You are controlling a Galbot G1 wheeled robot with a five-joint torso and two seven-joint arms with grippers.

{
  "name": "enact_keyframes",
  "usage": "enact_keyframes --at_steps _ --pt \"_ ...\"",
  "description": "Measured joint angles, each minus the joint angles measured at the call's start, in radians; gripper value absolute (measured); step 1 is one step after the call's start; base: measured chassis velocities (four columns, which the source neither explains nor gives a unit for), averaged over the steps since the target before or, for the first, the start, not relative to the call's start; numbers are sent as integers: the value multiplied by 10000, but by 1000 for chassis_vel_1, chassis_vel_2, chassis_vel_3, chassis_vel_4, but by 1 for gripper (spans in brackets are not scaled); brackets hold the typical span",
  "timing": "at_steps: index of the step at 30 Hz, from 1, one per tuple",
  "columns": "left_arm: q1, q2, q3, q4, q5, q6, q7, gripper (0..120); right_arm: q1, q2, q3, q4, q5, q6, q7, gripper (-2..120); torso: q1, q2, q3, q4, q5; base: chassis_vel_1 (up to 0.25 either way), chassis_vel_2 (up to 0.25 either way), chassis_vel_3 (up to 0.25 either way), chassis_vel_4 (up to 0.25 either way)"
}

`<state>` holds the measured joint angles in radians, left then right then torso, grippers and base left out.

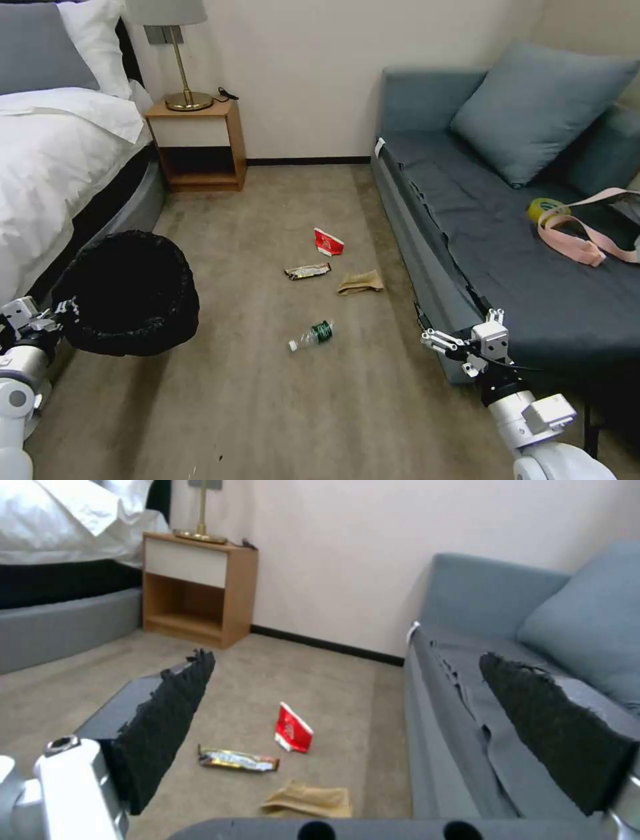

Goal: Pick up the trash bin, then pick up the garbage on the floor and place it into the trash bin.

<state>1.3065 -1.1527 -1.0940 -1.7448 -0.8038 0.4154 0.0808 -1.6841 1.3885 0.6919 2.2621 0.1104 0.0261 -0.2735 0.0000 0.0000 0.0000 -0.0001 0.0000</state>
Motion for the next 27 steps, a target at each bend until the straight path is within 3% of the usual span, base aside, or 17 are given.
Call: enact_keyframes --at_steps 12,16,18,21,27 --pt "3 -107 406 -91 229 -50 195 4 417 -881 -294 -210 355 -42 121 100 1 -1 3 0 1 -192 185 182 -182" --pt "94 -225 647 -111 464 -127 330 4 811 -2259 -408 -684 839 -58 315 100 0 0 0 0 3 4 -1 7 10" --pt "100 -239 662 -105 486 -135 339 4 867 -2431 -432 -731 895 -59 331 100 0 0 0 0 3 43 -43 -44 53" --pt "79 -306 763 -26 596 -192 378 4 1484 -3761 -673 -1048 1321 -260 441 100 0 0 -1 2 1 0 0 0 0" --pt "-78 -306 885 67 665 -223 406 4 2399 -4819 -1240 -1483 1923 -645 594 100 0 0 1 1 1 0 0 0 0"
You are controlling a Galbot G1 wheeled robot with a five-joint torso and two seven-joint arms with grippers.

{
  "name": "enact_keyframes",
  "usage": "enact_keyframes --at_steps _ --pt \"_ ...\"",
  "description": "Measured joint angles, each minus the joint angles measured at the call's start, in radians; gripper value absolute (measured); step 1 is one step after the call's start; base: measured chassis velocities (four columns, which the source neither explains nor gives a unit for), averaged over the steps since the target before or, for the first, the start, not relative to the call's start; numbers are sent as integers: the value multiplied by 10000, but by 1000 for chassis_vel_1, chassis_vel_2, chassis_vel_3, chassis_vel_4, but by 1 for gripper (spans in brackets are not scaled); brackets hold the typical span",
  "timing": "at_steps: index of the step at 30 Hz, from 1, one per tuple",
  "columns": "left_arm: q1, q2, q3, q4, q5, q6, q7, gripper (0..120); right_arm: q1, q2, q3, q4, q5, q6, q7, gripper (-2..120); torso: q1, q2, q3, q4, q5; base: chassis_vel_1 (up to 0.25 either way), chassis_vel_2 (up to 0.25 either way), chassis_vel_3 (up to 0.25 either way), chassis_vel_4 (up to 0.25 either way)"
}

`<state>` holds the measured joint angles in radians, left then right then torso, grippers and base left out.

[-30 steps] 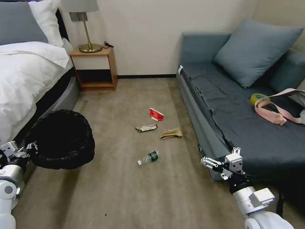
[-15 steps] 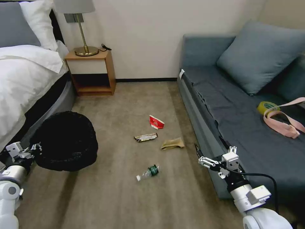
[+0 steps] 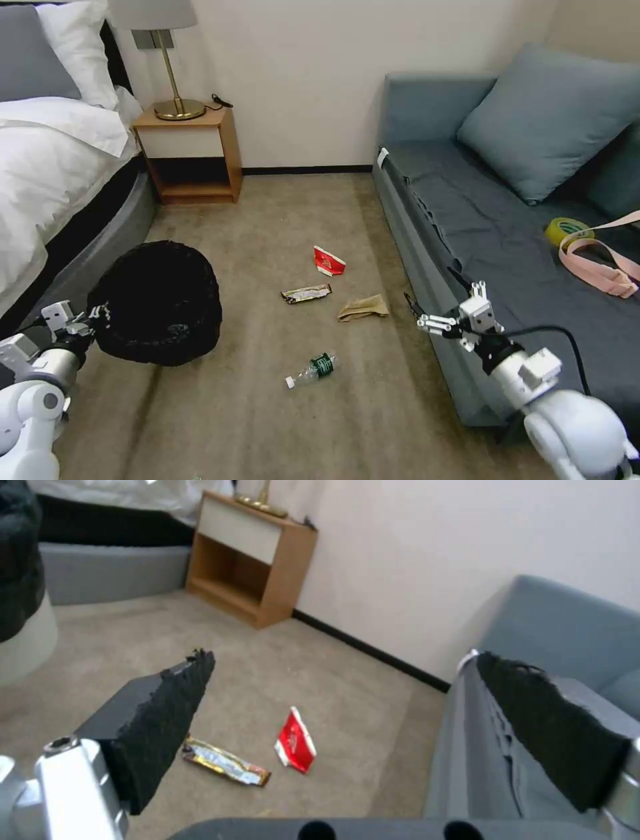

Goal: Pick up the trash bin, then pick up the garbage on the floor and place it into the trash bin.

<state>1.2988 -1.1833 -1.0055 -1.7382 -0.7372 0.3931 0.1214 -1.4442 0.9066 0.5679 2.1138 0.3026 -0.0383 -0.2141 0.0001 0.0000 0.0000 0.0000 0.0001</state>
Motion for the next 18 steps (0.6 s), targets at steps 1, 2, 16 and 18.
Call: enact_keyframes --at_steps 1,2,16,18 --pt "-42 6 24 40 33 -23 24 4 266 -257 -254 -156 145 -80 37 100 0 0 0 0 -1 0 0 0 0" --pt "-79 15 40 90 66 -47 55 4 529 -490 -528 -337 242 -132 68 100 0 0 0 -1 1 0 0 0 0" --pt "-142 228 -314 379 47 -235 339 4 6232 -2018 -7021 -2747 2046 -611 254 100 1 -1 2 -3 4 0 0 0 0" --pt "-13 231 -463 380 38 -288 432 4 7500 -2053 -8293 -3240 2471 -482 -219 100 0 0 0 3 -6 0 0 0 0"
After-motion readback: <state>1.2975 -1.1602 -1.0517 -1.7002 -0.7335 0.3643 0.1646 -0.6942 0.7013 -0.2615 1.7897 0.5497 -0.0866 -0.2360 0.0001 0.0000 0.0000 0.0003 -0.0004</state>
